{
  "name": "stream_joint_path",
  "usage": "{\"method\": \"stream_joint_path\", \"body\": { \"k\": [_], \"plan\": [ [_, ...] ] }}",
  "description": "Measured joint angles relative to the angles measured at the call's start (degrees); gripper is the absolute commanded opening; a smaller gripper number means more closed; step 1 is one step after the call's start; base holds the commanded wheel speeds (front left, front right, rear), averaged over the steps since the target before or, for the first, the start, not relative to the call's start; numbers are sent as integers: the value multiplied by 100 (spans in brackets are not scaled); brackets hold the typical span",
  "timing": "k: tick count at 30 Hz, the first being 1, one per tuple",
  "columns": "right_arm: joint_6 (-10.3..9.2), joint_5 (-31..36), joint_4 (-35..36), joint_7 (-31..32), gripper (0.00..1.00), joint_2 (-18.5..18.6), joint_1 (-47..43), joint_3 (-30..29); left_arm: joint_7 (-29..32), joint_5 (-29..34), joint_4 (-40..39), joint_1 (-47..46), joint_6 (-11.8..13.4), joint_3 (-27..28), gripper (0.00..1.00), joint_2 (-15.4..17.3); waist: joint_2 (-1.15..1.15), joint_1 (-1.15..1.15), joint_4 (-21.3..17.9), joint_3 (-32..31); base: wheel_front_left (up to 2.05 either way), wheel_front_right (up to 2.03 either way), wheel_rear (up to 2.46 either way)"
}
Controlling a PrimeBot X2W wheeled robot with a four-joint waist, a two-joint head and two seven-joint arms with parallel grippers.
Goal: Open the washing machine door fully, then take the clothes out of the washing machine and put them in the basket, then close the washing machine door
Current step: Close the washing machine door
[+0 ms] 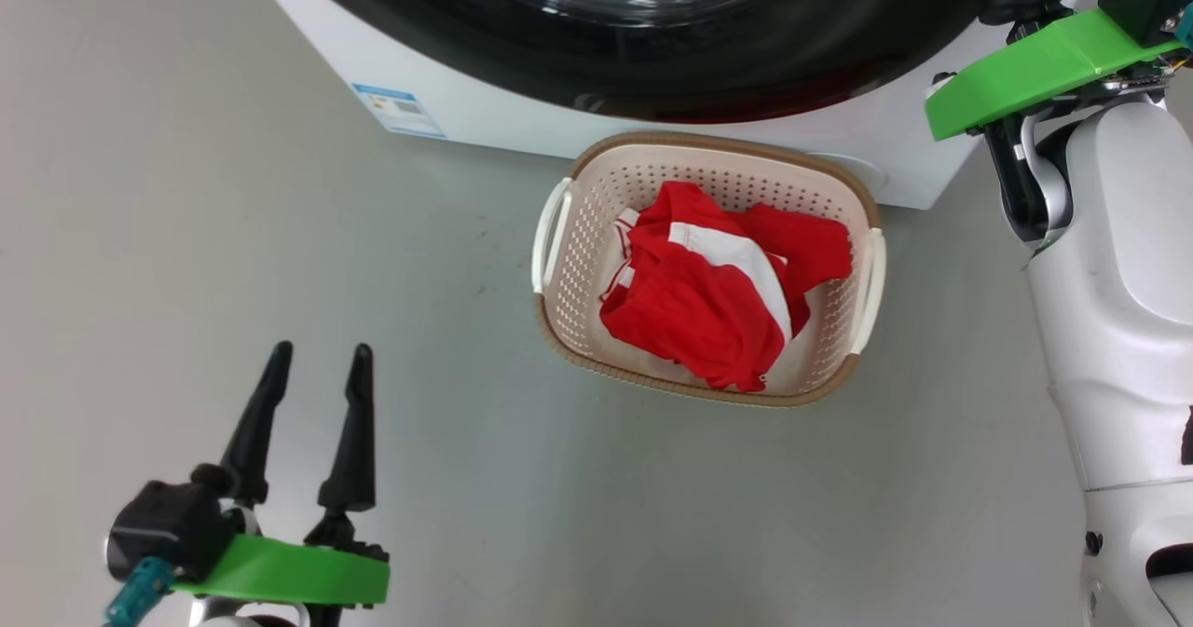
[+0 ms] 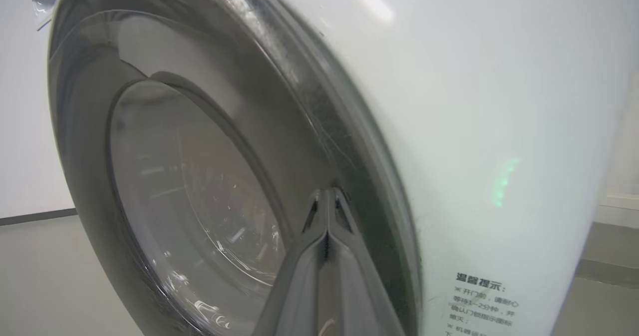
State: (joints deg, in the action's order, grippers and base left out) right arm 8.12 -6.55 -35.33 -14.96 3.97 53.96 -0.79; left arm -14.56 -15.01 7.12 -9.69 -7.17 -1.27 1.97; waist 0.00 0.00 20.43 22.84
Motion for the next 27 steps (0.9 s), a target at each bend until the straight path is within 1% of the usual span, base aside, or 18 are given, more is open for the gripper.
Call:
{"method": "stream_joint_path", "body": {
  "k": [3, 4, 5, 6, 7, 8, 9, 10, 12, 13, 14, 15, 19, 21, 27],
  "plan": [
    [-4, -112, 34, 0, 0, -4, -8, 34, 1, -102, 41, -1, 0, 82, 100, 0, 0, 0, -97, -32, 0, 0, 0],
    [-13, -135, 64, 0, 16, -2, -23, 40, 0, -113, 53, -1, 0, 82, 100, 0, 0, 0, -132, -45, 0, 0, 0],
    [-36, -164, 103, 0, 41, 13, -51, 37, 0, -113, 67, -4, 0, 78, 100, 0, 0, 0, -170, -61, 0, 0, 0],
    [-44, -215, 156, 0, 47, 32, -105, 41, 1, -113, 76, -12, 0, 76, 100, 0, 0, 0, -206, -79, 0, 0, 0],
    [-58, -263, 205, 1, 49, 43, -181, 56, 0, -113, 86, -24, 0, 77, 100, -1, 0, 0, -246, -99, 0, 0, 0],
    [-58, -296, 255, 1, 67, 49, -278, 75, 0, -113, 93, -30, 0, 78, 100, -1, 0, 0, -286, -121, 0, 0, 0],
    [-58, -307, 309, 1, 76, 51, -390, 109, 0, -113, 108, -34, 0, 78, 100, -1, 0, 0, -328, -144, 0, 0, 0],
    [-58, -307, 360, 1, 78, 46, -523, 135, 0, -115, 125, -43, 0, 82, 100, -2, 0, 0, -373, -171, 0, 0, 0],
    [-57, -307, 460, 2, 96, 31, -795, 182, 0, -138, 149, -73, 0, 105, 100, -2, 0, 0, -470, -231, 0, 0, 0],
    [-57, -308, 515, 8, 98, 18, -934, 196, 0, -148, 162, -85, 0, 121, 100, -2, 0, 0, -525, -265, 0, 0, 0],
    [-57, -309, 568, 8, 97, 10, -1066, 200, 0, -149, 171, -86, 0, 135, 100, -2, 0, 0, -580, -299, 0, 0, 0],
    [-57, -330, 619, 8, 100, 4, -1194, 201, 0, -163, 183, -85, 0, 155, 100, -2, 0, 0, -639, -337, 0, 0, 0],
    [-57, -425, 859, 9, 100, -10, -1667, 291, 0, -160, 235, -73, -1, 270, 100, -2, 0, 0, -894, -504, 0, 0, 0],
    [-57, -508, 962, 9, 100, -15, -1877, 381, 0, -53, 235, -25, -1, 321, 100, 0, 0, 0, -1031, -598, 0, 0, 0],
    [-57, -610, 1146, 9, 100, -44, -2447, 579, 0, 31, 249, 201, 8, 467, 100, 0, 0, 0, -1421, -945, 0, 0, 0]
  ]
}}
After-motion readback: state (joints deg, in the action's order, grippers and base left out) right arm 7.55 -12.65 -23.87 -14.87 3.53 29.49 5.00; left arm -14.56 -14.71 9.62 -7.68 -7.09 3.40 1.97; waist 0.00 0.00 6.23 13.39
